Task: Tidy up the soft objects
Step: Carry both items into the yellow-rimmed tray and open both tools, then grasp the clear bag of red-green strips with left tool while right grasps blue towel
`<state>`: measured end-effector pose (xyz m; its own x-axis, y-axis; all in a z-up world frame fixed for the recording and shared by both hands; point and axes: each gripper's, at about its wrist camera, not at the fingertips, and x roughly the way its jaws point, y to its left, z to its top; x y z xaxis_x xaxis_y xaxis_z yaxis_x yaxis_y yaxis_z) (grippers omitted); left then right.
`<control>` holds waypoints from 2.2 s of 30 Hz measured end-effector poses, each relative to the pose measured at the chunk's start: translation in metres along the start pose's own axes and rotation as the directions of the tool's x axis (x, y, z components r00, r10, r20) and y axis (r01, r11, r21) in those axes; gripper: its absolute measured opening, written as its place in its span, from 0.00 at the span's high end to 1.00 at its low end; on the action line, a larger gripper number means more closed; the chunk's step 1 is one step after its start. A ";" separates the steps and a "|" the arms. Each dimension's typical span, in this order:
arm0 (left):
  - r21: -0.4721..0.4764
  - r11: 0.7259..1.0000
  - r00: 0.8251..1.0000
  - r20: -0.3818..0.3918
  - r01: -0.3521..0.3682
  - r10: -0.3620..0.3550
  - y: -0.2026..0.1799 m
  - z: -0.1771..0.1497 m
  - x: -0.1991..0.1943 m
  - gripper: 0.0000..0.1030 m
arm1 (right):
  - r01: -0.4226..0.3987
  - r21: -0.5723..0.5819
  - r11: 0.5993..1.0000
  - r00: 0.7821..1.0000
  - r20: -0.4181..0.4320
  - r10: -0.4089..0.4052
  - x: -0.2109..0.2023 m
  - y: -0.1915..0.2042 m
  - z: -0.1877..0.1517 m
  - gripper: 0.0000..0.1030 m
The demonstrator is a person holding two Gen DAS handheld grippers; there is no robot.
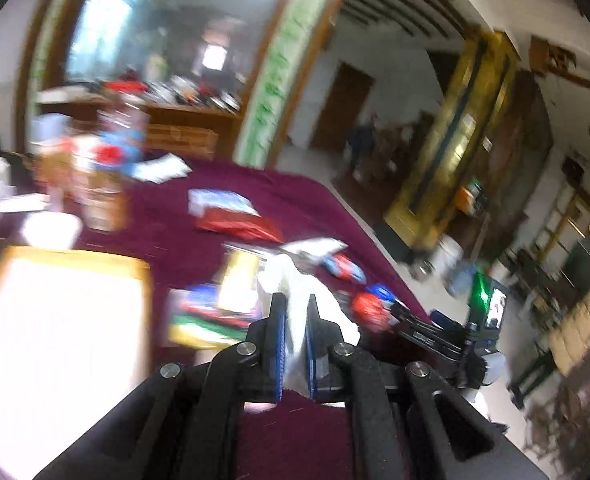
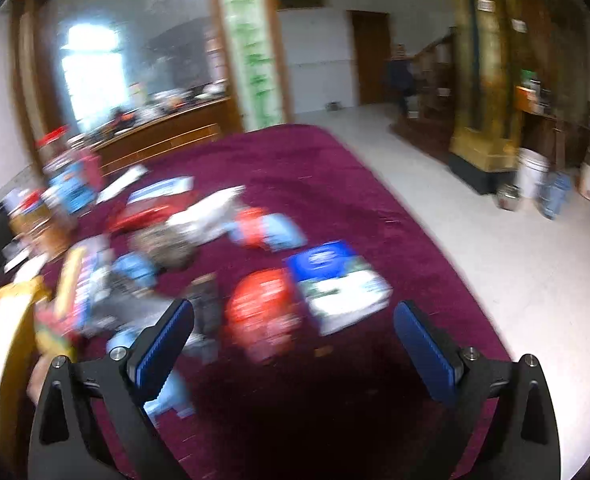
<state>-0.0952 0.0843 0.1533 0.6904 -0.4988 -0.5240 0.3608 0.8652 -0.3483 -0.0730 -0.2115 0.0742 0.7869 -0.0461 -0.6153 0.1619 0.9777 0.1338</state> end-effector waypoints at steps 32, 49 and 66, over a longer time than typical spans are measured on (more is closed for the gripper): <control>-0.221 0.947 0.970 0.022 -0.232 0.243 0.194 -0.032 -0.090 0.93 | -0.537 -0.253 0.805 0.807 -0.433 0.402 -0.010 0.263 0.002 0.45; -0.315 0.886 0.938 -0.181 -0.340 0.296 0.261 0.000 0.026 0.61 | -0.414 -0.169 0.895 0.829 -0.475 0.294 0.070 0.336 0.002 0.44; -0.378 0.872 0.948 -0.059 -0.312 0.314 0.246 -0.007 -0.046 0.35 | -0.441 -0.177 0.880 0.877 -0.293 0.381 0.015 0.295 0.036 0.28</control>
<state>-0.0428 0.3193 0.0861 0.7302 -0.2044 -0.6520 -0.1380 0.8904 -0.4337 0.0087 0.0690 0.1325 0.5778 0.3917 -0.7160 -0.3102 0.9169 0.2514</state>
